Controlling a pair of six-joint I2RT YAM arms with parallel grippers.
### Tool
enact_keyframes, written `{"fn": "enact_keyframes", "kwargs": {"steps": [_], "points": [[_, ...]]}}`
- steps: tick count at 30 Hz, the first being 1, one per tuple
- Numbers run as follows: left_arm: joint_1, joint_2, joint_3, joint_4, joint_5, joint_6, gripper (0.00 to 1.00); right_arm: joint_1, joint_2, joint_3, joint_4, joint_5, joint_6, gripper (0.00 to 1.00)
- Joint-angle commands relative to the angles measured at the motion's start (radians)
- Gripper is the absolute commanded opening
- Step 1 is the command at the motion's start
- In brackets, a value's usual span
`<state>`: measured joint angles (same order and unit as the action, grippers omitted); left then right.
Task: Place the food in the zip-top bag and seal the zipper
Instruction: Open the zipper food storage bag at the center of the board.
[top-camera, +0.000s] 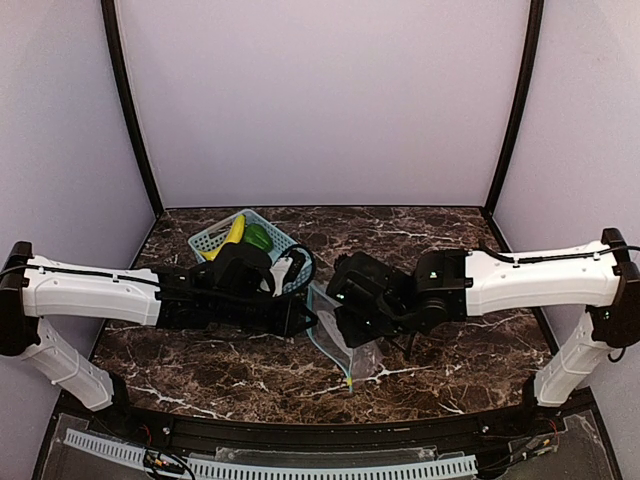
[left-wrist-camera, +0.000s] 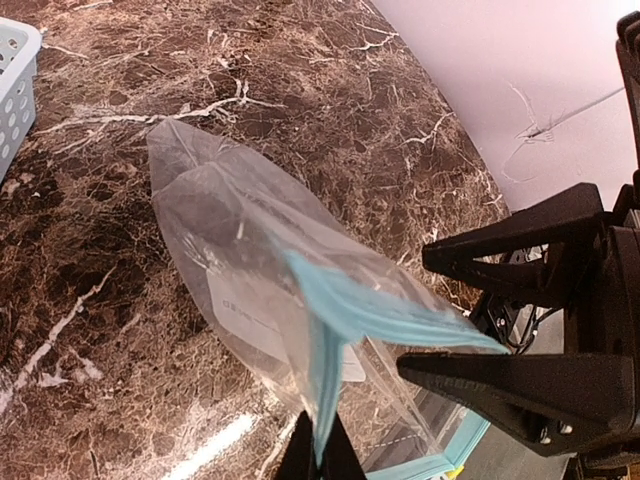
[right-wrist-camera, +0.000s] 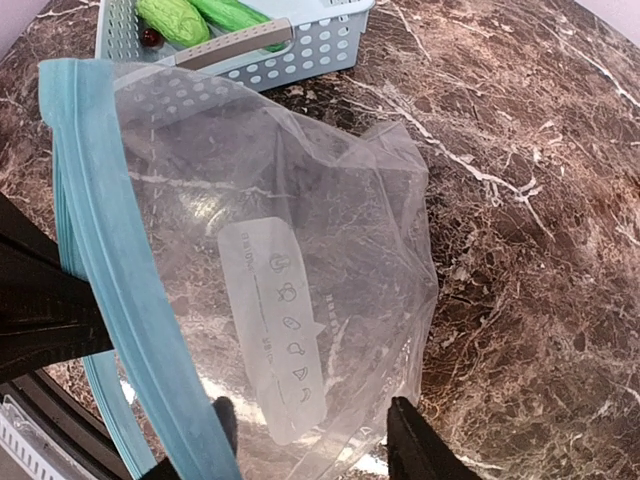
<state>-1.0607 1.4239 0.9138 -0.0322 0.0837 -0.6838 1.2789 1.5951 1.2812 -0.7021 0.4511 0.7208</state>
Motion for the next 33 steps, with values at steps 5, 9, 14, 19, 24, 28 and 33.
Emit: {"fn": "enact_keyframes", "kwargs": {"steps": [5,9,14,19,24,28,33], "points": [[-0.005,-0.015,-0.014,-0.031,-0.035,-0.023,0.01,0.017,-0.021,0.019,-0.043,0.03,0.028,0.25],[-0.006,-0.015,-0.011,-0.038,-0.044,-0.022,0.01,0.018,-0.024,0.019,-0.05,0.032,0.034,0.1],[-0.005,-0.016,-0.01,-0.071,-0.069,-0.025,0.01,0.018,-0.029,0.029,-0.088,0.055,0.069,0.0],[-0.006,-0.019,-0.01,-0.146,-0.143,-0.033,0.01,0.016,-0.035,0.032,-0.134,0.083,0.124,0.0],[-0.005,-0.028,-0.011,-0.167,-0.155,-0.036,0.01,0.007,-0.039,0.022,-0.162,0.089,0.168,0.0],[-0.005,-0.042,-0.002,-0.163,-0.132,-0.02,0.1,-0.004,-0.041,0.019,-0.17,0.085,0.18,0.0],[-0.005,-0.103,0.035,-0.165,-0.088,0.049,0.5,-0.01,-0.038,0.037,-0.175,0.083,0.168,0.0]]}}
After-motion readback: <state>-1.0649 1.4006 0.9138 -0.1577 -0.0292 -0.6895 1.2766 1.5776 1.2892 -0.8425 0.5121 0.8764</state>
